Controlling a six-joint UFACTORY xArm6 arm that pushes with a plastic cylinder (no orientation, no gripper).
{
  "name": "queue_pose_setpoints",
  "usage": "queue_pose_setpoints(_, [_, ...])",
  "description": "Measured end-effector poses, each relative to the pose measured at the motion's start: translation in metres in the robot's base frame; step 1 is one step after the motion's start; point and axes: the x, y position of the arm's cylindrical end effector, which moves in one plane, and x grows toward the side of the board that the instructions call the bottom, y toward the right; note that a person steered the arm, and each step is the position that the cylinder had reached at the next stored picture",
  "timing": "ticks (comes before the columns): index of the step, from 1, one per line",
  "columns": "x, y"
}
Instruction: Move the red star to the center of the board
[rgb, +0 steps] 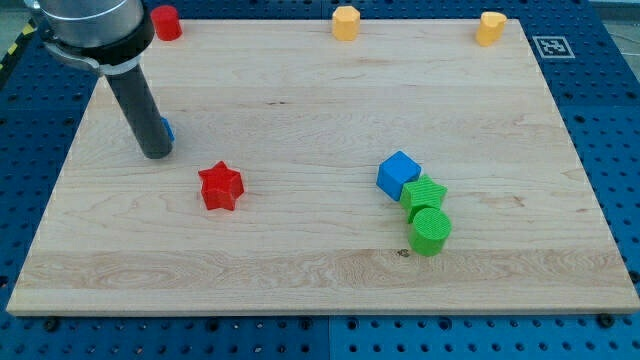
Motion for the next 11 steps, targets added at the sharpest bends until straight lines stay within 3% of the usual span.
queue_pose_setpoints(2, [0.048,0.001])
queue_pose_setpoints(4, [0.093,0.043])
queue_pose_setpoints(8, [0.036,0.075])
queue_pose_setpoints(11, [0.045,0.088])
